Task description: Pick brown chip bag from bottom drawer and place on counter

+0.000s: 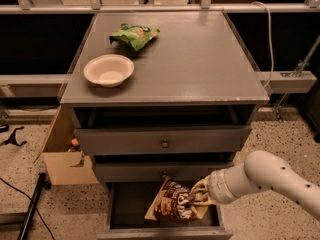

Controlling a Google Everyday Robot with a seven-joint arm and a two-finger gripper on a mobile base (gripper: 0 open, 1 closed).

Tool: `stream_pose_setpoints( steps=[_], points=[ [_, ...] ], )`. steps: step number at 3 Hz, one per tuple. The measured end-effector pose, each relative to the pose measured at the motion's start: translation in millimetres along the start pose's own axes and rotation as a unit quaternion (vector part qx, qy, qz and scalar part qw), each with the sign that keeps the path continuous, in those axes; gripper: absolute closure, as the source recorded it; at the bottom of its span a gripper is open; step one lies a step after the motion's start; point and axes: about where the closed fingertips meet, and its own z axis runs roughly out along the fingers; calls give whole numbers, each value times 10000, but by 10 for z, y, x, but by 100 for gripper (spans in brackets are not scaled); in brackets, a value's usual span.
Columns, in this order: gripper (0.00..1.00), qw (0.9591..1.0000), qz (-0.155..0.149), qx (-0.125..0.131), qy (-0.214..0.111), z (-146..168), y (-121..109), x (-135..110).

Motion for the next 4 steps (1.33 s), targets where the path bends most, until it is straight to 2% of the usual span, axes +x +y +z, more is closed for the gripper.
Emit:
stream_pose_setpoints(
  steps=[1,2,3,4],
  points=[
    [100,9994,-268,199,116,-357,-156,-302],
    [100,9964,-664,485,200,-749,-297,-708],
    [100,9964,-704,434,181,-778,-324,-767],
    [100,9969,-717,303,86,-1027,-431,-1049]
  ],
)
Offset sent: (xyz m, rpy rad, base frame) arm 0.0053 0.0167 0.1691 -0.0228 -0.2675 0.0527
